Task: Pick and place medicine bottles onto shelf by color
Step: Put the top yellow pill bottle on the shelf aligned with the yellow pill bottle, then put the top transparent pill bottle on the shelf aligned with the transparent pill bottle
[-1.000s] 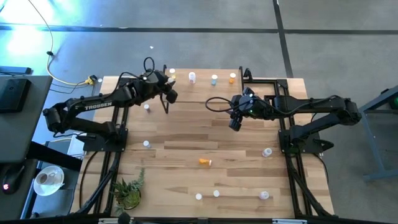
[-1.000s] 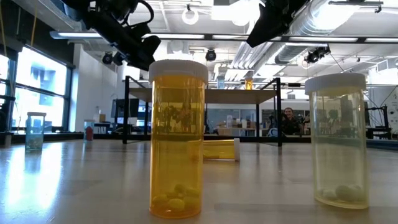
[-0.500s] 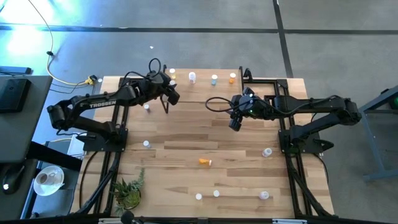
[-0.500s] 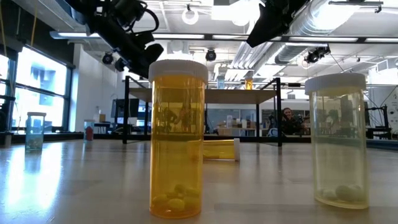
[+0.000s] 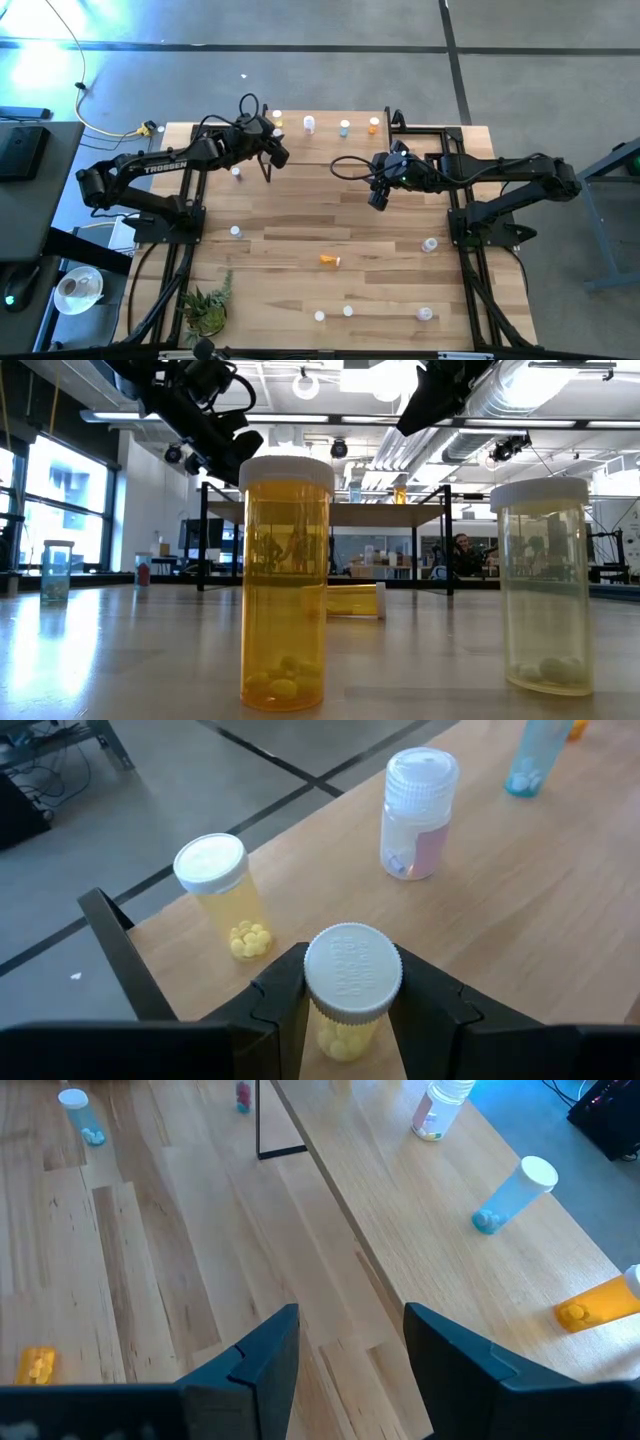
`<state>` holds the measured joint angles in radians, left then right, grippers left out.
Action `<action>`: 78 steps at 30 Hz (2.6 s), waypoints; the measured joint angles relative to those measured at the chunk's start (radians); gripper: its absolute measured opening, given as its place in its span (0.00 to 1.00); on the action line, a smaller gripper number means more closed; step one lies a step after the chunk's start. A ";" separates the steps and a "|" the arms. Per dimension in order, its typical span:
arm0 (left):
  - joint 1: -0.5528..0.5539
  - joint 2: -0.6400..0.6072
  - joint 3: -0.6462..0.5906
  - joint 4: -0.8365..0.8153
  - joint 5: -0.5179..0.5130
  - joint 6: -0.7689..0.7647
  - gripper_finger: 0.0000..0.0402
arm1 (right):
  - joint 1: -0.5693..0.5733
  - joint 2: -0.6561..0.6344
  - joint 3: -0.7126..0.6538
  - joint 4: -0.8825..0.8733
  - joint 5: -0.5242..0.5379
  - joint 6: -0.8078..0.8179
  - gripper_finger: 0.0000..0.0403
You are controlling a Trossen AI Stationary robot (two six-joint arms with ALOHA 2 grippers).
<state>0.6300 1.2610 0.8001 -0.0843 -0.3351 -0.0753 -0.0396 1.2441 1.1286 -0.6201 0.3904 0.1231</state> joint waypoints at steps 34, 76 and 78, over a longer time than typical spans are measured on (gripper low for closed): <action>0.000 -0.002 0.000 0.070 0.018 0.000 0.44 | 0.000 0.000 0.000 0.000 0.000 0.000 0.43; -0.299 -0.326 0.000 -0.157 0.204 -0.026 0.43 | 0.203 -0.009 0.017 -0.423 -0.088 0.272 0.43; -0.336 -0.321 0.000 -0.153 0.204 -0.028 0.43 | 0.224 -0.009 0.016 -0.449 -0.087 0.323 0.43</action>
<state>0.2944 0.9399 0.8005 -0.2377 -0.1315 -0.1029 0.1845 1.2346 1.1451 -1.0692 0.3038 0.4460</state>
